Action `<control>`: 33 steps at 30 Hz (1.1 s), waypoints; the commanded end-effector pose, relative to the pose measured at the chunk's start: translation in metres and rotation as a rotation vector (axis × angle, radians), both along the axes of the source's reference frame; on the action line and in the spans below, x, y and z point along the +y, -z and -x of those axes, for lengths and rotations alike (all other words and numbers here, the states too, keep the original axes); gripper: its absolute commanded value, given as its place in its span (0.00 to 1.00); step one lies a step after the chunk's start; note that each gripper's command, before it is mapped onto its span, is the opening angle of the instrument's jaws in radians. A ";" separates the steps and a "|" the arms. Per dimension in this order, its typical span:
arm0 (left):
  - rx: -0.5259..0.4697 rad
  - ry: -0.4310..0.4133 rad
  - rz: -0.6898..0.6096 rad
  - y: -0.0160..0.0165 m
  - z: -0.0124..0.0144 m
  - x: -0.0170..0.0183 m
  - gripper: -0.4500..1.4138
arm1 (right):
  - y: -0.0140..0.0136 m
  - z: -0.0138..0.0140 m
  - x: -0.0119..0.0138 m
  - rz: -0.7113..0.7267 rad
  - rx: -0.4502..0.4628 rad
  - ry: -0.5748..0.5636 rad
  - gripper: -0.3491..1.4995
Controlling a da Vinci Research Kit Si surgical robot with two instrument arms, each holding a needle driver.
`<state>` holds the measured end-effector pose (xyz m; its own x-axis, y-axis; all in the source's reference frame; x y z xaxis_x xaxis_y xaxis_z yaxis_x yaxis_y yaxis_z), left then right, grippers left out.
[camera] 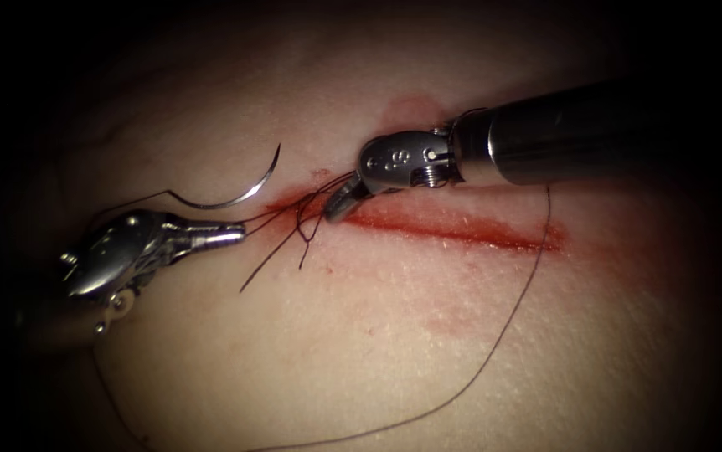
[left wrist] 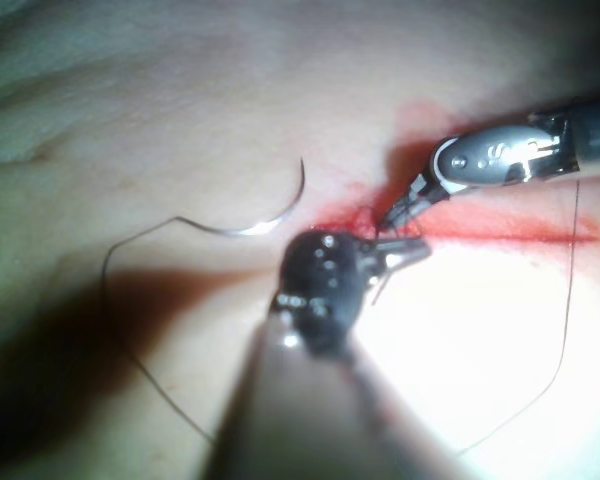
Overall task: Wound Closure
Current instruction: Pull the right grip up and the left grip down to tighten the knot.
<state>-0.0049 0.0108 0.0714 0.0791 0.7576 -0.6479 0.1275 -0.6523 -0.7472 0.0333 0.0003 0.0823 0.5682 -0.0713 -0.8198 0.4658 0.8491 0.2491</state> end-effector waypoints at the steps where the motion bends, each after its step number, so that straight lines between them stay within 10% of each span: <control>1: 0.001 0.001 0.002 -0.0005 0.0007 -0.0009 0.05 | -0.0009 -0.0005 0.0001 -0.007 -0.012 -0.012 0.00; 24: 0.006 -0.009 0.032 0.0033 0.0016 -0.0089 0.05 | -0.0059 0.0034 0.0082 -0.239 -0.128 -0.598 0.00; 33: 0.019 -0.015 0.022 0.0059 0.0012 -0.0141 0.05 | -0.0068 0.0035 0.0087 -0.252 -0.150 -0.647 0.00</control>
